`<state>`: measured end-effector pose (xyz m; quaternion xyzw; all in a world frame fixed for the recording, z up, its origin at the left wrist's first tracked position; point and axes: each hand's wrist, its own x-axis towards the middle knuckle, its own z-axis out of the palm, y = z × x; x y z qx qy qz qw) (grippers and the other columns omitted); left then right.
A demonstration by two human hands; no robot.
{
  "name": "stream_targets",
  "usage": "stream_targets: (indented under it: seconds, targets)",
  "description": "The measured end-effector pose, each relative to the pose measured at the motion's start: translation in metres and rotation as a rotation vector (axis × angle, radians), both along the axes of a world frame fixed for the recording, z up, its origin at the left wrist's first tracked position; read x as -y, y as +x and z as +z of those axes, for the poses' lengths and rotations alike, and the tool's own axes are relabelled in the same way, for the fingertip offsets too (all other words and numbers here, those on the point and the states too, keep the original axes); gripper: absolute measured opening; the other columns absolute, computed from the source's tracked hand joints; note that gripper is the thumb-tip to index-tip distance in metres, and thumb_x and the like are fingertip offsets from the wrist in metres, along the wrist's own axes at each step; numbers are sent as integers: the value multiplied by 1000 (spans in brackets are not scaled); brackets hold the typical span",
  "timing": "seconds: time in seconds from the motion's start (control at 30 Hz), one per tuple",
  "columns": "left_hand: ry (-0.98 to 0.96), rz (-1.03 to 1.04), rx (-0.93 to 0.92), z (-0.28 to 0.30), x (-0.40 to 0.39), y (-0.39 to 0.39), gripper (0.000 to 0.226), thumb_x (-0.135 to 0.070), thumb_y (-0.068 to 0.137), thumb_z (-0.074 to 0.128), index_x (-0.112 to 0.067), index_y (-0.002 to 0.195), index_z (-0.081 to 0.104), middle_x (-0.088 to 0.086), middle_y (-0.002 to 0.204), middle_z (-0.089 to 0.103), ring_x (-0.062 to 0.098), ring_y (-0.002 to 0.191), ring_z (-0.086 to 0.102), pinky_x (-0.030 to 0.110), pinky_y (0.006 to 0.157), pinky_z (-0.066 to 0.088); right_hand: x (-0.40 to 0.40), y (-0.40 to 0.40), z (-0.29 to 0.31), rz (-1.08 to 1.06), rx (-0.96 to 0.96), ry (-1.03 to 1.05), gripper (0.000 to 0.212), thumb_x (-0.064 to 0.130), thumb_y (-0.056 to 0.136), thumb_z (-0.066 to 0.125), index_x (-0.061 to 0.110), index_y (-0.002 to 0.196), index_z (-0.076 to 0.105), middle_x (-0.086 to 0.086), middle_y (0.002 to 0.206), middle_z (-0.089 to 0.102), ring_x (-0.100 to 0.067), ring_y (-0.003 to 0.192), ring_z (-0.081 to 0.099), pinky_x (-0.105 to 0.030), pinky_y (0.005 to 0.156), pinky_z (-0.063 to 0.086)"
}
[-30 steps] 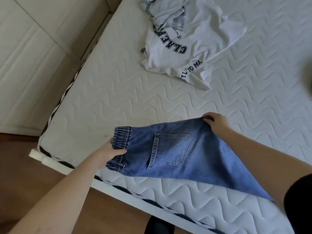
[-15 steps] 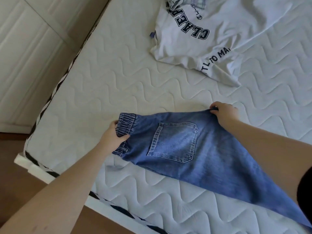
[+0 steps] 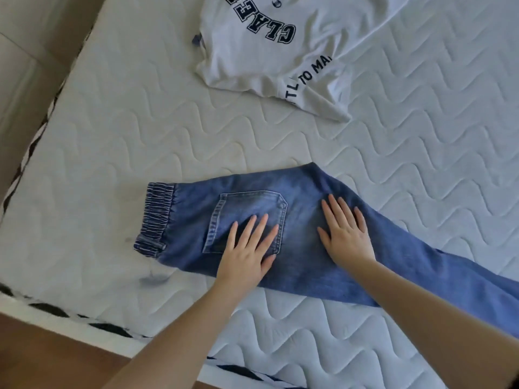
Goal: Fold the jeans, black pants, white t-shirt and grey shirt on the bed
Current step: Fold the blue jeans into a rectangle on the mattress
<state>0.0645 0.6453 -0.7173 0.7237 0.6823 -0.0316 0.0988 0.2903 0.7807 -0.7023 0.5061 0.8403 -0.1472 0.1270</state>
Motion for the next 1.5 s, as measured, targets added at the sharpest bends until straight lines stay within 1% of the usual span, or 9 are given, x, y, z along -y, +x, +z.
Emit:
stream_targets:
  seconds: [0.47, 0.7, 0.87, 0.97, 1.07, 1.2, 1.3, 1.4, 1.5]
  targets:
    - [-184, -57, -24, 28, -32, 89, 58, -24, 80, 68, -17, 136, 55, 11, 148, 44, 32, 136, 42, 58, 100, 41, 17, 168, 9, -167, 152, -135, 65, 61, 98, 9, 33, 155, -3, 0, 164, -1, -23, 151, -2, -45, 121, -7]
    - [-206, -278, 99, 31, -59, 246, 63, -47, 94, 46, -25, 151, 31, 9, 158, 25, 29, 144, 26, 51, 110, 31, 47, 290, 21, -324, 151, -151, 64, 59, 99, 17, 32, 155, 3, 0, 164, 3, -23, 151, -2, -50, 121, -4]
    - [-293, -476, 20, 27, -62, 344, 90, -66, 88, 46, -32, 154, -5, 3, 163, -3, 25, 150, -1, 60, 114, 8, 81, 393, 28, -802, 115, -174, 71, 64, 95, 22, 29, 155, 7, -1, 164, 4, -21, 150, -4, -54, 119, -2]
    - [-275, -489, -58, 25, -63, 379, 84, -39, 94, 52, -30, 154, -6, 4, 162, 5, 26, 149, 6, 58, 115, 10, 93, 441, 28, -920, 186, -228, 76, 67, 93, 34, 29, 155, 9, -1, 163, 6, -20, 150, -3, -57, 116, -2]
    - [-250, -450, -60, 27, -67, 393, 66, -12, 96, 45, -27, 154, 15, 3, 152, 31, 26, 139, 29, 46, 113, 25, 95, 469, 28, -815, 217, -185, 50, 38, 96, 48, 28, 143, 36, -4, 145, 36, -24, 143, 18, -57, 115, -4]
    - [-202, -408, 81, 40, -68, 391, 42, -4, 91, 49, -17, 131, 54, 5, 122, 59, 29, 111, 55, 40, 90, 43, 93, 469, 39, -790, -15, 31, 19, 14, 86, 53, 16, 103, 61, -7, 111, 58, -32, 117, 45, -46, 111, 21]
    - [-92, -275, 274, 59, -67, 382, 25, 0, 84, 55, -9, 104, 67, 9, 95, 65, 34, 87, 60, 44, 72, 49, 104, 441, 63, -756, -282, 1, 16, 21, 79, 56, 17, 69, 44, 2, 72, 51, -28, 75, 51, -35, 68, 36]
    - [21, -219, 414, 75, -59, 363, 24, -13, 83, 41, -6, 85, 64, 7, 79, 63, 31, 74, 58, 41, 63, 49, 130, 404, 74, -718, -458, -206, 18, 25, 77, 53, 18, 64, 42, 6, 58, 48, -20, 58, 48, -36, 54, 35]
    - [33, -217, 477, 81, -44, 333, 30, -18, 82, 33, -5, 75, 60, 7, 68, 60, 31, 66, 59, 37, 55, 47, 149, 369, 71, -731, -576, -407, 11, 15, 83, 55, 8, 79, 62, -3, 74, 65, -19, 69, 58, -37, 64, 47]
